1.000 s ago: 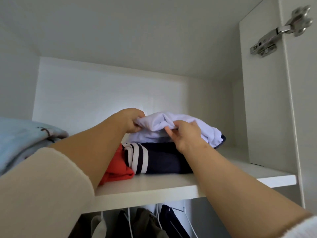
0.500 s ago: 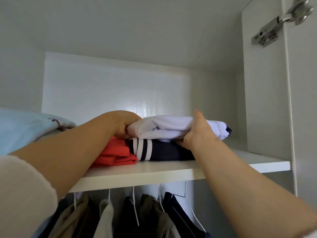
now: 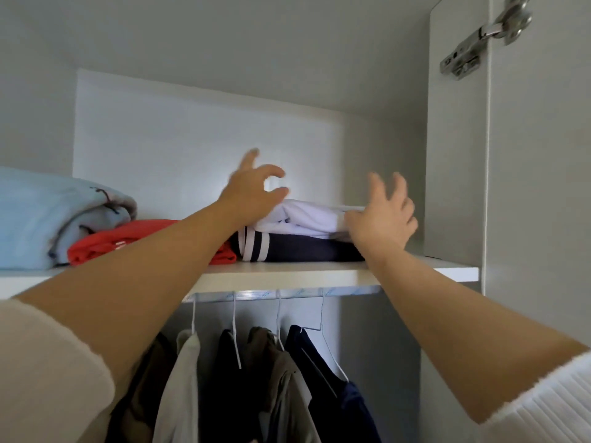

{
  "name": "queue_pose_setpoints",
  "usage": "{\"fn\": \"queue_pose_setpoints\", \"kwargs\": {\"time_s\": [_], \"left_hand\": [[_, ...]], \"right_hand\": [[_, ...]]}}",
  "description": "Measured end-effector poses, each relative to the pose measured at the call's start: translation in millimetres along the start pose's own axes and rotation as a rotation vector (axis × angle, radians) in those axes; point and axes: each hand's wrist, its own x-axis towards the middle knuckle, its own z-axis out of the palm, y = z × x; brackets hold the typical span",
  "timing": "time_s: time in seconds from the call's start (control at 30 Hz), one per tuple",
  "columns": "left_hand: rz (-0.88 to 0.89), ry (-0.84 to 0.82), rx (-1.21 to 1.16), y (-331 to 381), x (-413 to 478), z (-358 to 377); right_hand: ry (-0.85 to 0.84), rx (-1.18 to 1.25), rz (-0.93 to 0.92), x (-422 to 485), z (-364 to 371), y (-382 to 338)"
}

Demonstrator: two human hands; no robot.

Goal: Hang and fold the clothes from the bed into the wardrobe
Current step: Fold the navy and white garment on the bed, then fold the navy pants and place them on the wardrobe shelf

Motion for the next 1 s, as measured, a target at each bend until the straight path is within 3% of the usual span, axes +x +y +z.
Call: {"fn": "queue_pose_setpoints", "kwargs": {"time_s": [0.07, 0.13, 0.27, 0.4, 0.6, 0.7, 0.77, 0.9, 1.0], "left_hand": [[0.073, -0.250, 0.103, 5, -14, 8], [0.025, -0.274, 0.316, 1, -24, 12], [-0.060, -0.157, 0.535, -1, -38, 11], [-0.025, -0.330, 0.767, 10, -40, 20], [-0.082, -0.429, 0.588, 14, -57, 15], [-0.057, -0.374, 0.498, 18, -72, 15], [0.017, -0.259, 0.402, 26, -92, 16], [0.154, -0.097, 0.092, 43, -144, 14], [0.114, -0.160, -0.200, 53, -178, 9]], "right_hand": [[-0.311, -0.104, -0.094, -3, -3, 1], [-0.564, -0.136, -0.055, -9, -6, 2], [-0.572, -0.253, -0.156, -15, -3, 8], [-0.608, -0.224, -0.167, -21, -8, 7], [-0.478, -0.231, -0.180, -56, -26, 15], [-0.523, -0.258, -0.215, -72, -30, 20], [-0.584, -0.111, -0.143, -86, -43, 16], [-0.665, 0.527, 0.164, -123, -79, 5], [-0.457, 0.452, 0.225, -167, -107, 12]]}}
